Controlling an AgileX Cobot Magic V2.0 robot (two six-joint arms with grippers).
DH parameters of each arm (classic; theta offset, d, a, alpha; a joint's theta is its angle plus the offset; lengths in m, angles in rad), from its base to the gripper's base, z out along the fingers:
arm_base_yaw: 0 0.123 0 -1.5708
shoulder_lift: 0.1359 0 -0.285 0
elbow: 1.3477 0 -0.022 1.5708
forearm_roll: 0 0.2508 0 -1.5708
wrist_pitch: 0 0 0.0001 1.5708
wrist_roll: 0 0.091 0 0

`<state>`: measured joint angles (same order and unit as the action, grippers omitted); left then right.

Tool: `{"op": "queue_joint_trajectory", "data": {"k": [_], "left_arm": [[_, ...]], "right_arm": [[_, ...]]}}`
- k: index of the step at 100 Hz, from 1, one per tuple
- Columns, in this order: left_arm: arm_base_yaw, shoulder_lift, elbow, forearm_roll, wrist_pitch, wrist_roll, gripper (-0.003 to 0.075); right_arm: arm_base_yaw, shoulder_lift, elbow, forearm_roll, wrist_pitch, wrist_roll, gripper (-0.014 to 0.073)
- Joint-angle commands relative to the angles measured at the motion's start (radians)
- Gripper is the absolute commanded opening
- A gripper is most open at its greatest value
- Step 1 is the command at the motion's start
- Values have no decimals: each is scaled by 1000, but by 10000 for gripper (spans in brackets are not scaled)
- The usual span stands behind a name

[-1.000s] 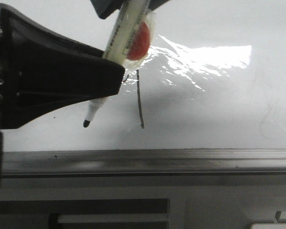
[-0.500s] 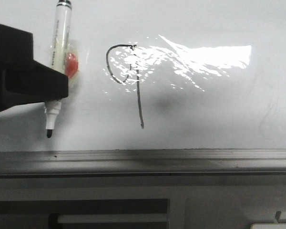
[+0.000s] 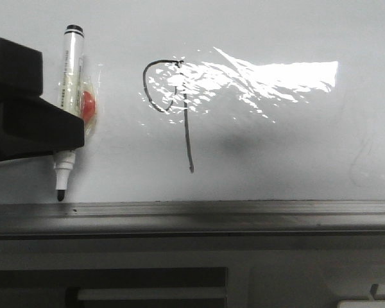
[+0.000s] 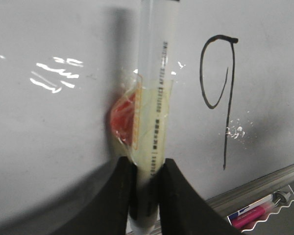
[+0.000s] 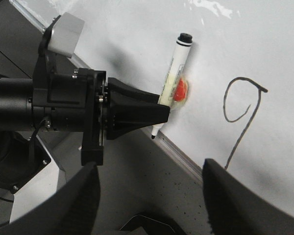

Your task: Write number 9 on whiteboard

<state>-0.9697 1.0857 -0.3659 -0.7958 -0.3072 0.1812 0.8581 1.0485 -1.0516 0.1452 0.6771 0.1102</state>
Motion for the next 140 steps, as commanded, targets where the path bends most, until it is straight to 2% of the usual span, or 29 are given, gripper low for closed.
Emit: {"op": "queue_joint_trajectory", "data": {"k": [1, 10, 30, 41, 47, 52, 79, 101, 108, 127, 140], "left_arm": [[2, -10, -26, -5, -35, -11, -20], [2, -10, -26, -5, -35, -11, 10], [2, -10, -26, -5, -43, -11, 270], [2, -10, -26, -5, -43, -11, 317], [2, -10, -26, -3, -43, -11, 316], [2, -14, -26, 7, -43, -11, 316], [2, -109, -26, 9, -52, 14, 316], [2, -274, -17, 9, -52, 152, 298], [2, -336, -11, 9, -45, 197, 234], [2, -500, 50, 14, -43, 232, -22], [2, -605, 126, 23, -25, 249, -20]], "right_arm": [[0, -20, -31, 8, -53, 0, 399], [0, -20, -31, 8, -53, 0, 399], [0, -20, -31, 8, -51, 0, 399], [0, -20, -31, 3, -51, 0, 398], [0, -20, -31, -7, -51, 0, 382], [0, -20, -31, -22, -51, 0, 335], [0, -106, 28, -114, -86, 0, -68], [0, -289, 214, -182, -227, 0, -61], [0, -368, 291, -209, -287, 0, -61], [0, -614, 513, -255, -469, 0, -61], [0, -768, 646, -284, -486, -2, -61]]}}
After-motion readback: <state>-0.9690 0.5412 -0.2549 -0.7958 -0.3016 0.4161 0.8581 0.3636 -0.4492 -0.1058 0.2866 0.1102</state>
